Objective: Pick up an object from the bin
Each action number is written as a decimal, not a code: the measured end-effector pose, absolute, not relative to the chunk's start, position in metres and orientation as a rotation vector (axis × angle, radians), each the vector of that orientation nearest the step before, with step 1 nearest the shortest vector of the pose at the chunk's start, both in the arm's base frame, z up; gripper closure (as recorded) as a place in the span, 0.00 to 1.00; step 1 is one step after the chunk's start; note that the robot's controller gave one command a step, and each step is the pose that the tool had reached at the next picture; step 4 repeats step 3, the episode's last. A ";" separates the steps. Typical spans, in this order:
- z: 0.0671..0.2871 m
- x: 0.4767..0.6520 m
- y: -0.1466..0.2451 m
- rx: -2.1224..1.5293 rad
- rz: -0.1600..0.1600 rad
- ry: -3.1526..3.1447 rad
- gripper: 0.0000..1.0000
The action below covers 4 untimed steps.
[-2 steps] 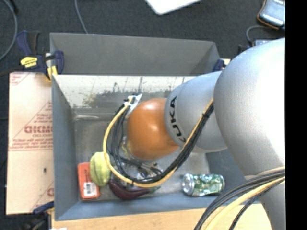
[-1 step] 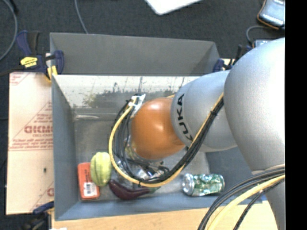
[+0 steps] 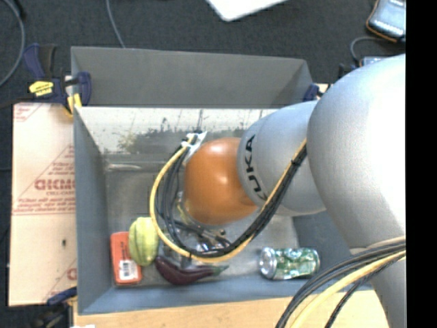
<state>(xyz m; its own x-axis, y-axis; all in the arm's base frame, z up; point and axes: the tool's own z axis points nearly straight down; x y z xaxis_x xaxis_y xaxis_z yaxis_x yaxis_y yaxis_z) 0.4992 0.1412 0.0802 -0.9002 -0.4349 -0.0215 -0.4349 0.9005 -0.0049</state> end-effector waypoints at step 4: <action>0.106 0.509 0.179 -1.233 -0.045 2.867 1.00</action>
Offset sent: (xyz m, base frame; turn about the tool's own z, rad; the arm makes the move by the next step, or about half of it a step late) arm -0.0026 0.0734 0.0026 -0.6222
